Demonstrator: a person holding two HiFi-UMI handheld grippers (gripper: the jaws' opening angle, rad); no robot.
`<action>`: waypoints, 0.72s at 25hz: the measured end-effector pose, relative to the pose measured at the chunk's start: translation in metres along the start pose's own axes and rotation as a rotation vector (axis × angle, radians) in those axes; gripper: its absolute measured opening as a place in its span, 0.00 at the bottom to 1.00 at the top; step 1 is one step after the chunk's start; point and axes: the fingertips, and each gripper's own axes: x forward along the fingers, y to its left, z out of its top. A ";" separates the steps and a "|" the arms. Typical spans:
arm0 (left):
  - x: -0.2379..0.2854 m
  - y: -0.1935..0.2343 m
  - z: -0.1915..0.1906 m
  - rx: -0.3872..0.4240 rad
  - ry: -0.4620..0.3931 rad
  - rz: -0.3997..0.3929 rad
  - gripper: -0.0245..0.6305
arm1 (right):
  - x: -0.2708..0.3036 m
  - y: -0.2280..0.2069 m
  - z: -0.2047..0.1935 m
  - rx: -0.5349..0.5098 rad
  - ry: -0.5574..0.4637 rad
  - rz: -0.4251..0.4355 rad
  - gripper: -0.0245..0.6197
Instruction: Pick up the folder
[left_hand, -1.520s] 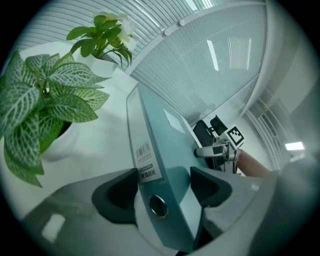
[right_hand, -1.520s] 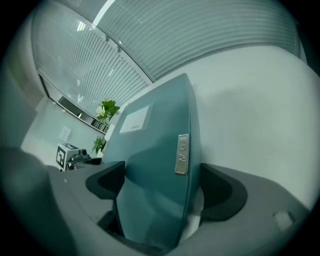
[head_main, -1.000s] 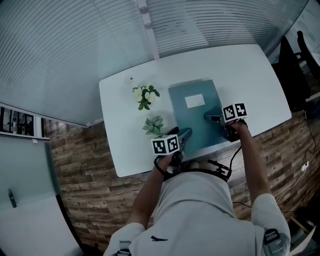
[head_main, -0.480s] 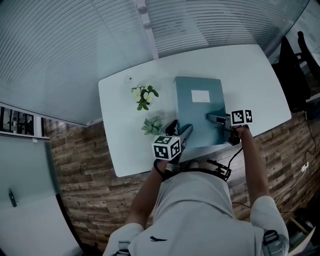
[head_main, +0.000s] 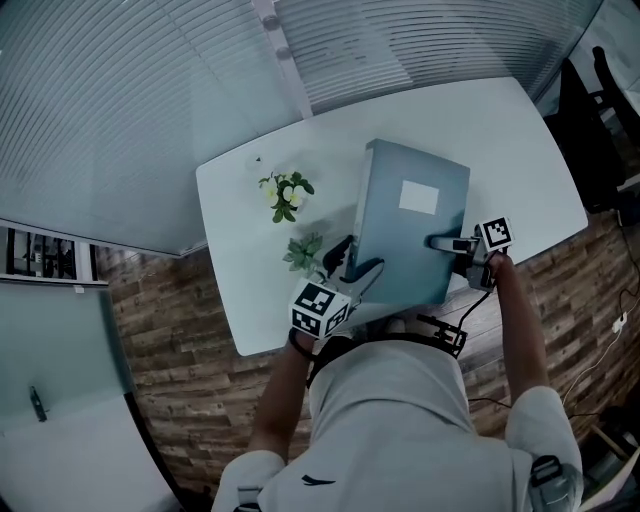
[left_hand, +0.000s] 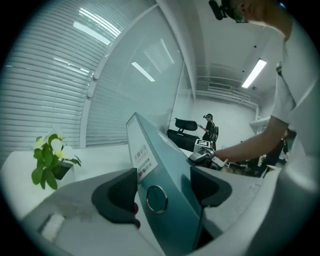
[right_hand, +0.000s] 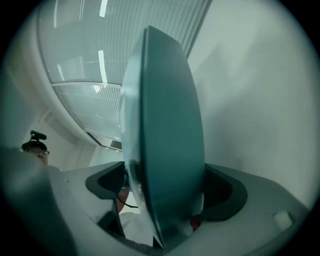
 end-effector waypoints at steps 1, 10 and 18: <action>-0.003 -0.003 0.005 0.035 -0.016 -0.020 0.57 | -0.003 0.006 -0.002 -0.016 0.008 0.047 0.71; -0.020 -0.007 0.025 0.074 -0.069 -0.166 0.57 | -0.002 0.068 -0.031 -0.360 0.051 0.304 0.59; -0.029 -0.008 0.041 0.033 -0.153 -0.167 0.58 | -0.015 0.130 -0.001 -0.441 -0.198 0.386 0.55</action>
